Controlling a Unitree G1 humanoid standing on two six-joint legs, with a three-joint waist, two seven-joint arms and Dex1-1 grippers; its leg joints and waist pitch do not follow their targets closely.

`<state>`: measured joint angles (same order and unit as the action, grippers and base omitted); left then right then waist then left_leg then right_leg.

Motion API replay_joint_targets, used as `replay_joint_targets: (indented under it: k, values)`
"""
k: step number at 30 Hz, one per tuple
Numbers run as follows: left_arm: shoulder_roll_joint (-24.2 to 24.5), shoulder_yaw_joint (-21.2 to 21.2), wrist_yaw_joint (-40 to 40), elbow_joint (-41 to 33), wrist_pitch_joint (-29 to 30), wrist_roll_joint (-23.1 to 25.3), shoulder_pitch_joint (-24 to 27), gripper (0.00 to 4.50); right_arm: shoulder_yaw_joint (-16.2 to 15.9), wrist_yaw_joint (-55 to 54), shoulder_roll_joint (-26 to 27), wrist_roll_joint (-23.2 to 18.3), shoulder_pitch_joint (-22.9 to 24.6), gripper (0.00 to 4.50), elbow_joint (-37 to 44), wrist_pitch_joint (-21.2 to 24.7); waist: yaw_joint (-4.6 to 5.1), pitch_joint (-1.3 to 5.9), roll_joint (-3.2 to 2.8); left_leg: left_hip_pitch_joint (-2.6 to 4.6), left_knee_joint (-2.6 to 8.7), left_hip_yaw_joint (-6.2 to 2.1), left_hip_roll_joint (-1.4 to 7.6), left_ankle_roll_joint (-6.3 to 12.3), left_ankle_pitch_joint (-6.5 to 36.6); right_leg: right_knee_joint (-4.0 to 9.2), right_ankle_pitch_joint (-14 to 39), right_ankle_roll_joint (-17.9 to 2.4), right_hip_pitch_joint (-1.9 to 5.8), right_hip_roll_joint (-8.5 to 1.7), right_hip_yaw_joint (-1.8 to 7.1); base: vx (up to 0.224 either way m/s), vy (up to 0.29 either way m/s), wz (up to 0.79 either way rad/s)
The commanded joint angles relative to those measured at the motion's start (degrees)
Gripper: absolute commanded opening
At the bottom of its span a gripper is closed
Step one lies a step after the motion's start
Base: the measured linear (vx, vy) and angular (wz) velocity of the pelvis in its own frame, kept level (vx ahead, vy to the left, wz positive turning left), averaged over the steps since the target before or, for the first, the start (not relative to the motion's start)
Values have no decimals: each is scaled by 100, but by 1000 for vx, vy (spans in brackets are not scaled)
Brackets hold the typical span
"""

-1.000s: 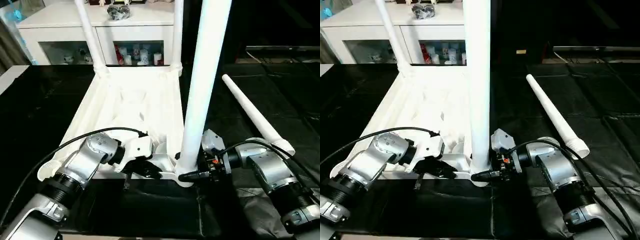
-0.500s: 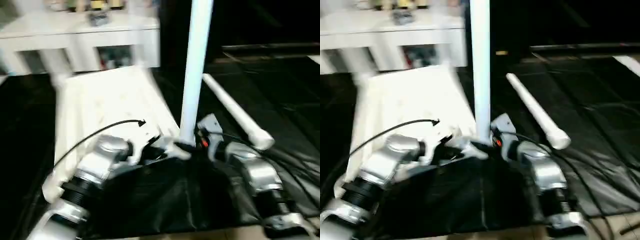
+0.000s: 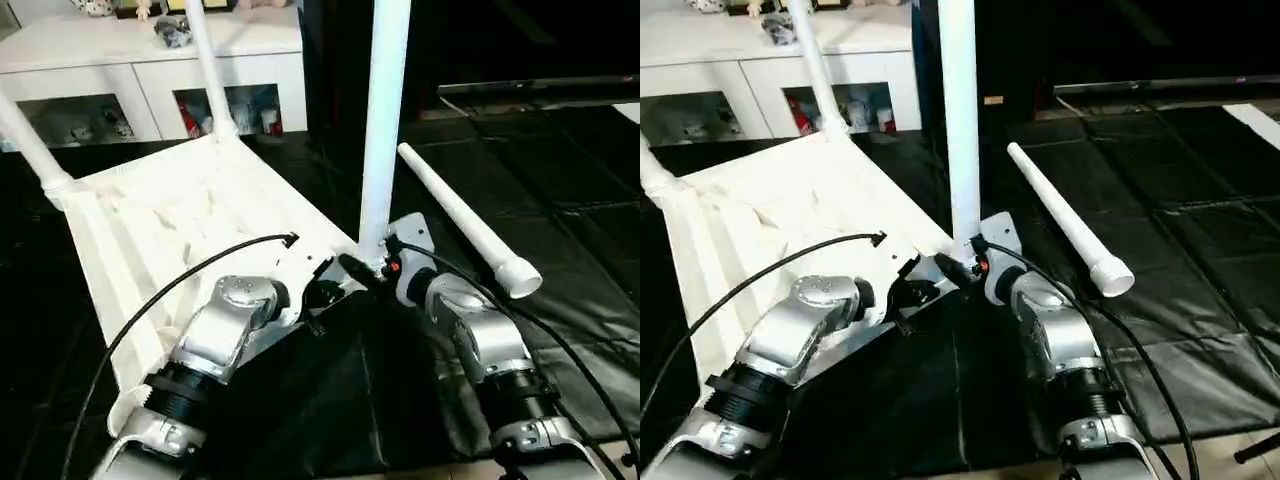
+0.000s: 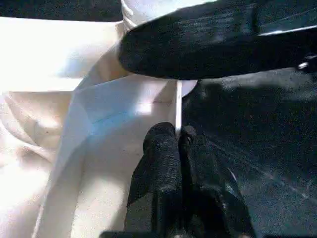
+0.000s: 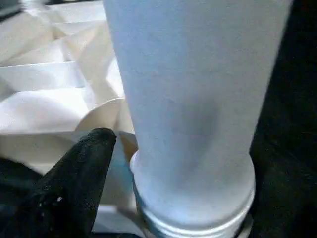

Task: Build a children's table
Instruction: Rotate leg to tighten

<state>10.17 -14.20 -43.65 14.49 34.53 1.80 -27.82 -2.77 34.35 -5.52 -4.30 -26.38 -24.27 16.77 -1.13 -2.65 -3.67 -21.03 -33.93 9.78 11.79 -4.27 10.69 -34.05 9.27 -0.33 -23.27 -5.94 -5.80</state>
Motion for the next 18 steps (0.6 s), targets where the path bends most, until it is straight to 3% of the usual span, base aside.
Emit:
replay_joint_targets:
  k: [1,4,8,11,14,18]
  values:
    - [256,-68,-407,-132,-441,-102,-115,0,-454,901,-125,-270,170,443,233,-100,-78,380,75,-31,382,-18,52,417,1136,438,1622,-1080,342,-219,222,0,0,0]
    - [648,-236,-1128,-33,-940,-164,-81,0,-427,1637,-656,-383,218,447,313,-247,-139,391,70,-11,372,-7,72,440,1081,410,1437,-1132,335,-209,241,0,0,0]
    - [867,-359,-1550,-34,-1168,-229,-60,0,-445,2145,-982,-454,250,447,371,-339,-213,385,43,38,368,19,98,425,1096,374,1179,-1332,296,-201,269,0,0,0]
    - [1167,-546,-2197,-59,-1486,-331,-46,0,-490,3037,-1441,-672,317,447,563,-379,-306,401,42,63,363,20,112,436,1151,354,1142,-1340,298,-187,276,0,0,0]
    - [1393,-728,-2694,47,-1816,-353,-65,0,-617,3589,-1831,-672,283,447,539,-564,-398,401,56,53,351,38,124,477,1042,329,1010,-1378,287,-196,293,0,0,0]
    - [1515,-854,-3057,158,-2071,-346,-79,0,-752,4083,-2098,-646,198,447,419,-653,-457,393,60,44,352,38,123,425,1124,337,1208,-1365,292,-213,294,0,0,0]
